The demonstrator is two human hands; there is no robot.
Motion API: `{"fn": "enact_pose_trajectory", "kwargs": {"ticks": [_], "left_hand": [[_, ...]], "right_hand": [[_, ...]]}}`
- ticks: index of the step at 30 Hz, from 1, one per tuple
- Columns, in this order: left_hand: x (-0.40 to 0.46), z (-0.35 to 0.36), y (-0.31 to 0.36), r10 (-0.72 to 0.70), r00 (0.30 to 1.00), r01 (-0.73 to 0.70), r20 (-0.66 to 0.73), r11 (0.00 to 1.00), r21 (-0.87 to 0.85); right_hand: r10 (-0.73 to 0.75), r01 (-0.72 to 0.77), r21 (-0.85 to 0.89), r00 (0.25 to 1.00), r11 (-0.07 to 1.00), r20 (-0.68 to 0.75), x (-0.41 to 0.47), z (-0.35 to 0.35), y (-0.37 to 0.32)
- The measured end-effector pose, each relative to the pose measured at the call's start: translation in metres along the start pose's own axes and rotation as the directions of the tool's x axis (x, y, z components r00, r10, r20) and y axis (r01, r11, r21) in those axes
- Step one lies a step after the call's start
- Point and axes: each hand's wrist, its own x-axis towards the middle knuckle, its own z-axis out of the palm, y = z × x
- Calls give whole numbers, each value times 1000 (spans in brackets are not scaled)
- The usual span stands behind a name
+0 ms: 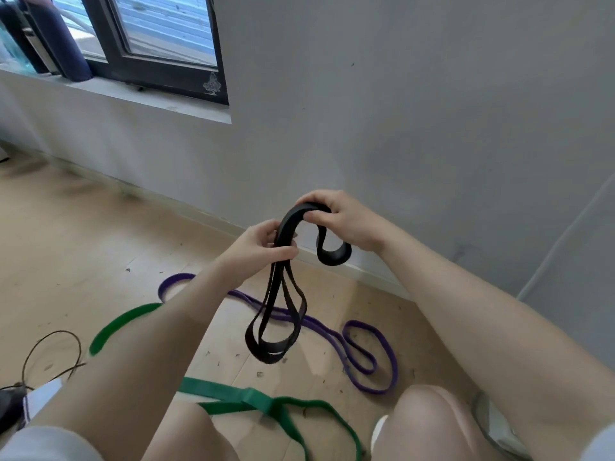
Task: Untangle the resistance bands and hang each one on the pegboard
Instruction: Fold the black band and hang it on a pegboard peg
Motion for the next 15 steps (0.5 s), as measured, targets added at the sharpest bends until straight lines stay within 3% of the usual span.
{"fn": "enact_pose_trajectory", "kwargs": {"ticks": [6,10,12,15], "left_hand": [[2,-6,-9,-23,998,29,-58,994,109],[4,-7,6,76,993,-59,-96,983,171],[6,-10,19,97,991,-76,-90,974,213],[11,-13,37,104,994,-91,-44,968,235]], "right_hand": [[88,-9,362,975,932,-202,-4,-12,23],[196,-4,535,933,845,-303,-8,-9,36],[223,-90,441,940,893,-259,-13,-15,43],[268,-266,93,963,959,-9,-21,-22,45]]}}
